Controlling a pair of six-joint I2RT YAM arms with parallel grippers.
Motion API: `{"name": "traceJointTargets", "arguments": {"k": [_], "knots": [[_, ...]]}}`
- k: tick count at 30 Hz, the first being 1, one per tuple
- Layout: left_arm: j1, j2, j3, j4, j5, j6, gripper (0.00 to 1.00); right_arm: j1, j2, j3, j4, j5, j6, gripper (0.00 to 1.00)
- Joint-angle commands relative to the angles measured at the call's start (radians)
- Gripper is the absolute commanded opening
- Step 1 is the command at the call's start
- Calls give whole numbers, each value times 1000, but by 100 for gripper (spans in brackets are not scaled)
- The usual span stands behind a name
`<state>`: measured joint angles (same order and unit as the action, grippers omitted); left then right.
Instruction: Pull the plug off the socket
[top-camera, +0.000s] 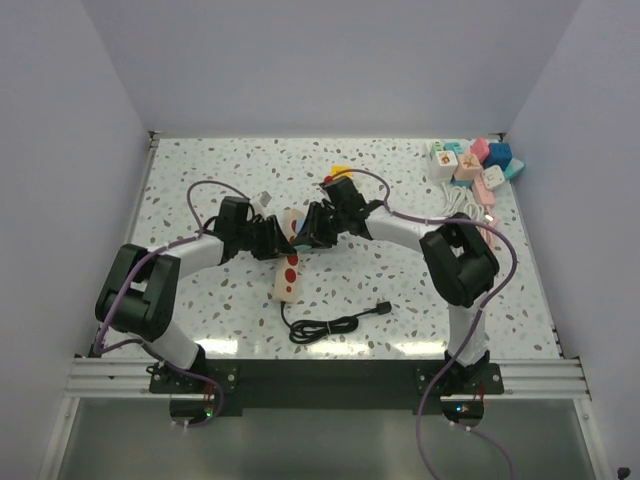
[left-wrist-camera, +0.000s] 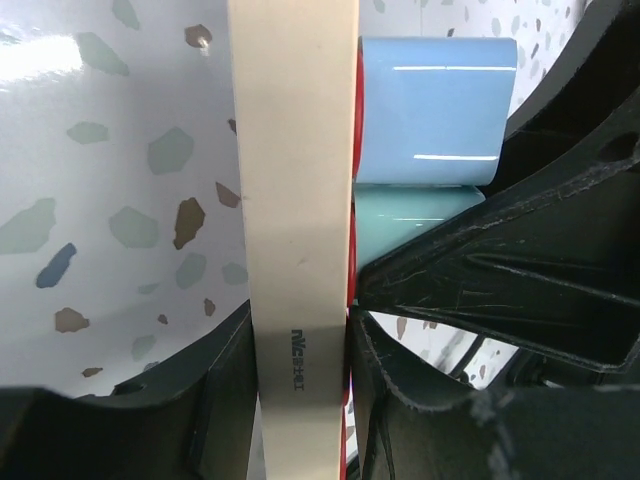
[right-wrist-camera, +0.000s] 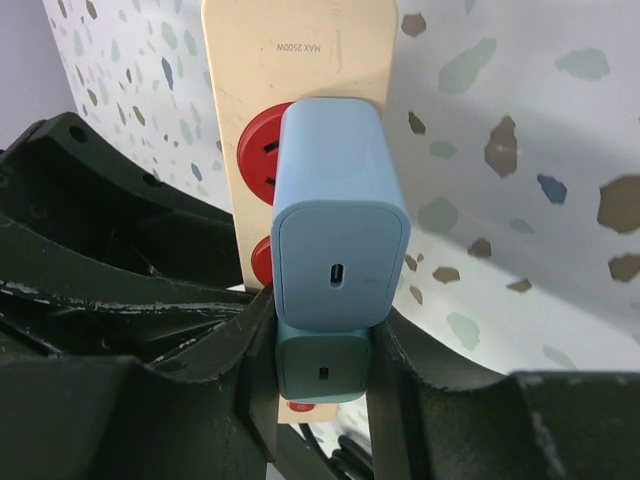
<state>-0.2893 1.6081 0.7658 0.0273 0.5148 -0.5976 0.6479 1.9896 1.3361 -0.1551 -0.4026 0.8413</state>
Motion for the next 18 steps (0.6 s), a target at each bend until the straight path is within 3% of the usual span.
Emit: {"name": "traceJointTargets", "arguments": {"k": [1,11,18], "knots": [[25,-16,-5,33,-101,19,0,-10,-138,-49,-44,12,-19,0],[87,29,-66,68,-151,4,0,-114,-394,-296,-1,-54,-61,0],[85,32,-46,114,-127,-56,0,-116,-377,-328,103,-26,-15,0]]}}
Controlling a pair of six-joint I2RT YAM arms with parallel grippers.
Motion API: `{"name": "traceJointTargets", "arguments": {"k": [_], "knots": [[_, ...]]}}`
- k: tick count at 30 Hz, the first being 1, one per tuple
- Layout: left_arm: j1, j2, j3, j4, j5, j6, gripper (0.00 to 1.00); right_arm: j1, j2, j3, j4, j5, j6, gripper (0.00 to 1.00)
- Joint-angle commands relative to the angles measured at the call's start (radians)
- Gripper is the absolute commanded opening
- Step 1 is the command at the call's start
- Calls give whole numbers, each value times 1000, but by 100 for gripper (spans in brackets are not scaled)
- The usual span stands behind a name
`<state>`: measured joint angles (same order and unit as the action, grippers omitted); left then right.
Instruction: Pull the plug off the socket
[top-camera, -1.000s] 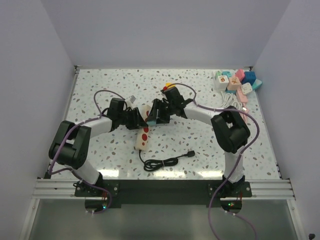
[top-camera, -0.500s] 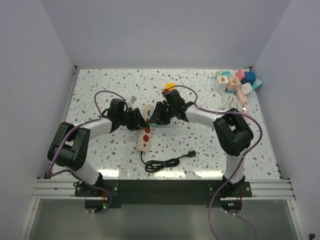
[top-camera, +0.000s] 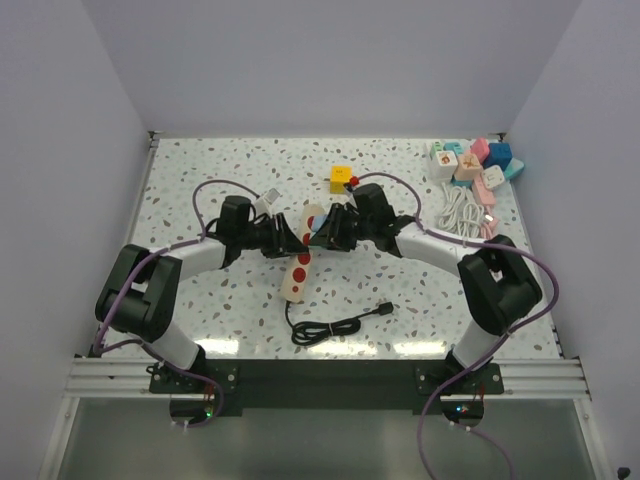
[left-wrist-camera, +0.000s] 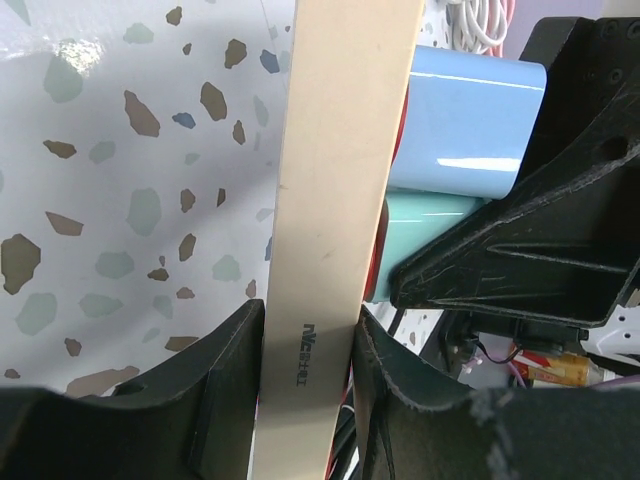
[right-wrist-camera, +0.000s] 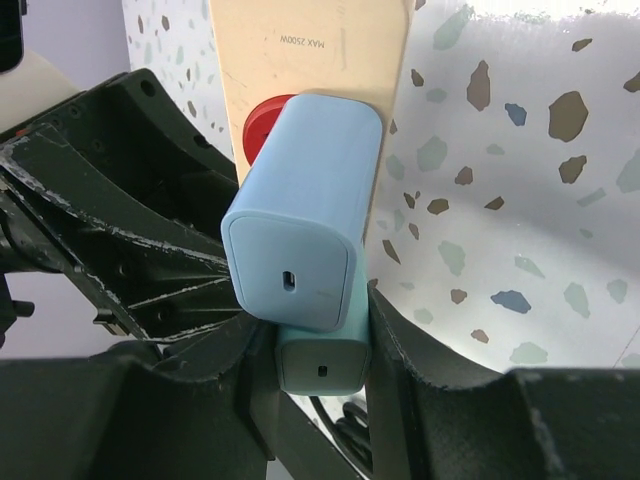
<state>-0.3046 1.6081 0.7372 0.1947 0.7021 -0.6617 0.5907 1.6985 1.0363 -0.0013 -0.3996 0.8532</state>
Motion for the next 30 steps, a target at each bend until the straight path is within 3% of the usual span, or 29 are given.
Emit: {"name": "traceJointTargets", "arguments": {"k": [1,3,6,12,18,24,30], "knots": [[101,30,-12,-54,-316,2,0,-54,-83,-31,-31,14,-8,0],[101,32,5,-55,-328,-9,0,-32,-65,-32,-11,115,47,0],[101,41,37,-73,-349,-24,0,-22,-54,-2,-23,137,78,0],[101,39,91,-113,-391,-38,0,-38,-201,-12,-218,160,-73,0],[101,36,122,-138,-392,-32,0,-89,-301,-65,-256,47,-129,0],[101,33,134,-147,-395,-38,0,-100,-211,19,-289,-61,-164,0],[101,1,146,-121,-349,-29,0,-149,-198,56,-252,120,-157,0]]}}
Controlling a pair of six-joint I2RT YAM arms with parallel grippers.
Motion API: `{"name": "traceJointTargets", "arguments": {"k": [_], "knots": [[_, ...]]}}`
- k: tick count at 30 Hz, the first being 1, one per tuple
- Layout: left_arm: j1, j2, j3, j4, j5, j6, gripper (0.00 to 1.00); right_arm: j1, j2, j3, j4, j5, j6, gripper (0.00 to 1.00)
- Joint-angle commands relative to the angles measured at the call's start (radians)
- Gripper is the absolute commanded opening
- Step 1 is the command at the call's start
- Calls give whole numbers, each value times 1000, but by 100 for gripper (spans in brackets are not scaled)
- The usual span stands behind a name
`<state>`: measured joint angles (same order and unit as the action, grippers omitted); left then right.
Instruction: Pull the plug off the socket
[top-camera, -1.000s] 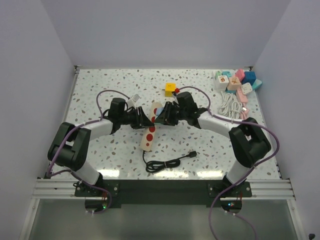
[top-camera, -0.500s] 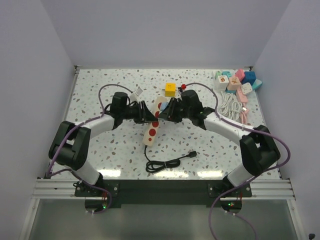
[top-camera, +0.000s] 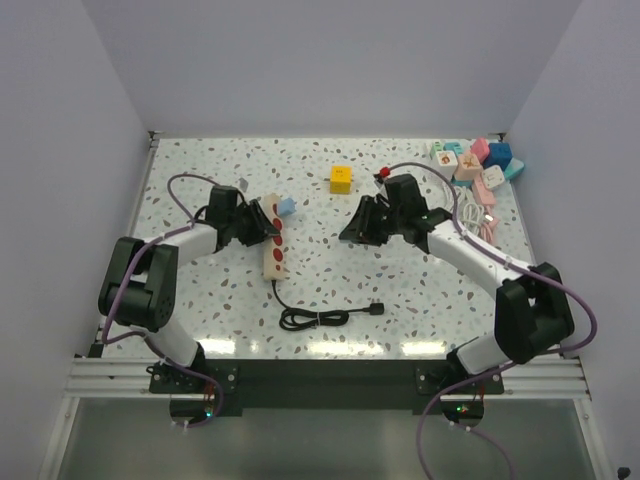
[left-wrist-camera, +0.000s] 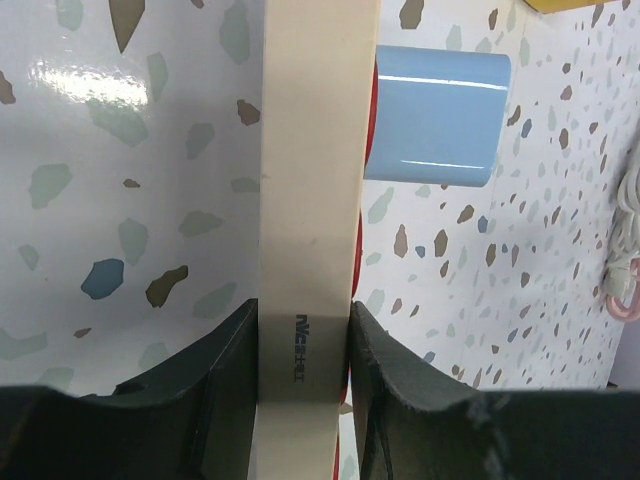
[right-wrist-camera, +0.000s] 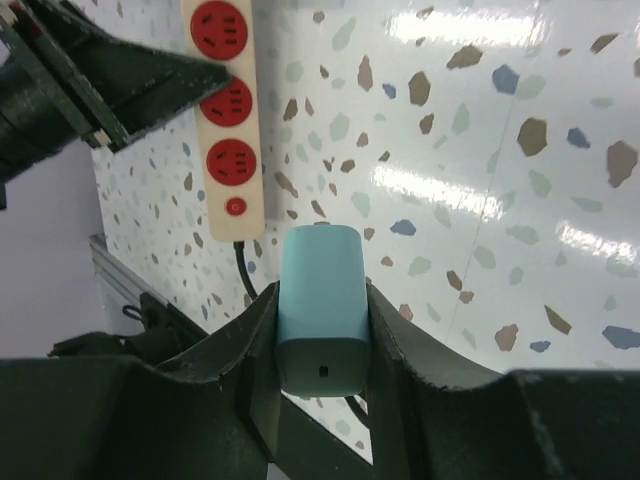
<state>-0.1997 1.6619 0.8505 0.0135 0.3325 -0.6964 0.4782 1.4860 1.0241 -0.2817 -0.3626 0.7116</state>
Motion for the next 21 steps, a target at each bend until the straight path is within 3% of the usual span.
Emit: {"name": "traceJointTargets", "arguments": {"k": [1,7,12,21], "knots": [[-4,-51,36,60,36,9,0,-80,32,71,48,91,3,0],[-4,-68,1,66,85,28,0,-214,328,263,35,182,68,0],[-4,-105,-40,60,99,41,0,-227,572,479,45,134,65,0],[-4,-128,-57,37,126,69,0,-227,818,744,110,63,146,1]]}}
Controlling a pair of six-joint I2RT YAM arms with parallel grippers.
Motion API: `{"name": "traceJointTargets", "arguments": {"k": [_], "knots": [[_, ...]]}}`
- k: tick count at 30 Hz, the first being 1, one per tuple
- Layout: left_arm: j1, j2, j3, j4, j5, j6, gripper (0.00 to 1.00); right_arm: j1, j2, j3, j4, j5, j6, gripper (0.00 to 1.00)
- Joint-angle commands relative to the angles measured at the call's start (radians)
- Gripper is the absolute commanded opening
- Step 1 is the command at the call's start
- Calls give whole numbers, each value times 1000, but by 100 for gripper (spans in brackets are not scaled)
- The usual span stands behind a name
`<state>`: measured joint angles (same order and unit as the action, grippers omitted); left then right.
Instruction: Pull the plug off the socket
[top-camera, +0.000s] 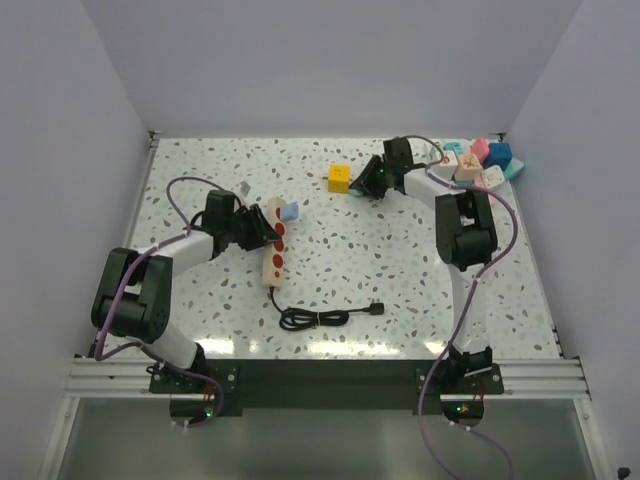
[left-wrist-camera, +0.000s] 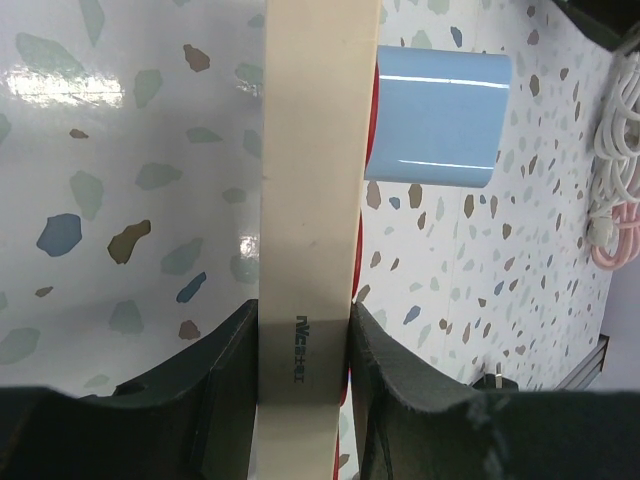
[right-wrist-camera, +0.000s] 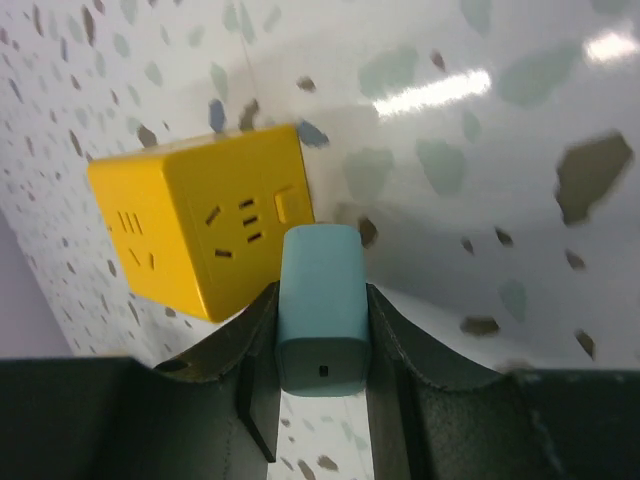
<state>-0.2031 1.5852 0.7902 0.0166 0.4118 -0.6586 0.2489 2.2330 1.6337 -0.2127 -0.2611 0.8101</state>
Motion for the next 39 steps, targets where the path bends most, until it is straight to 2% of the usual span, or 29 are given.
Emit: {"name": "traceJointTargets", "arguments": {"k": [1,2,3,6,10,13,18,19,22,23,28,35,39], "knots": [[-1,-51,1,33,44,31,0,3,97,170,26,-40,57,9],[-1,-50,0,32,44,31,0,4,146,201,13,-52,64,17],[-1,-45,-2,32,42,31,0,4,163,256,-10,-58,69,37],[-1,-39,-5,37,45,27,0,3,207,331,-62,-75,67,66],[-1,-33,-3,45,54,28,0,-2,172,324,-94,-78,43,89],[-1,-24,4,49,73,30,0,-17,58,218,-93,-40,34,98],[-5,-14,12,56,113,47,0,-23,-205,-45,-125,49,-28,98],[-13,-11,12,57,119,50,0,-22,-292,-89,-117,43,-37,98],[-33,4,14,71,139,53,0,0,-421,-260,-48,-30,-57,98],[-41,12,18,72,142,51,0,9,-440,-291,-19,-97,-63,98],[-82,21,35,75,137,47,0,128,-466,-368,13,-193,-71,98],[-113,4,43,80,124,24,0,236,-359,-275,-14,-148,-55,96],[-133,-5,44,78,113,20,0,247,-296,-221,-13,-174,-51,88]]}}
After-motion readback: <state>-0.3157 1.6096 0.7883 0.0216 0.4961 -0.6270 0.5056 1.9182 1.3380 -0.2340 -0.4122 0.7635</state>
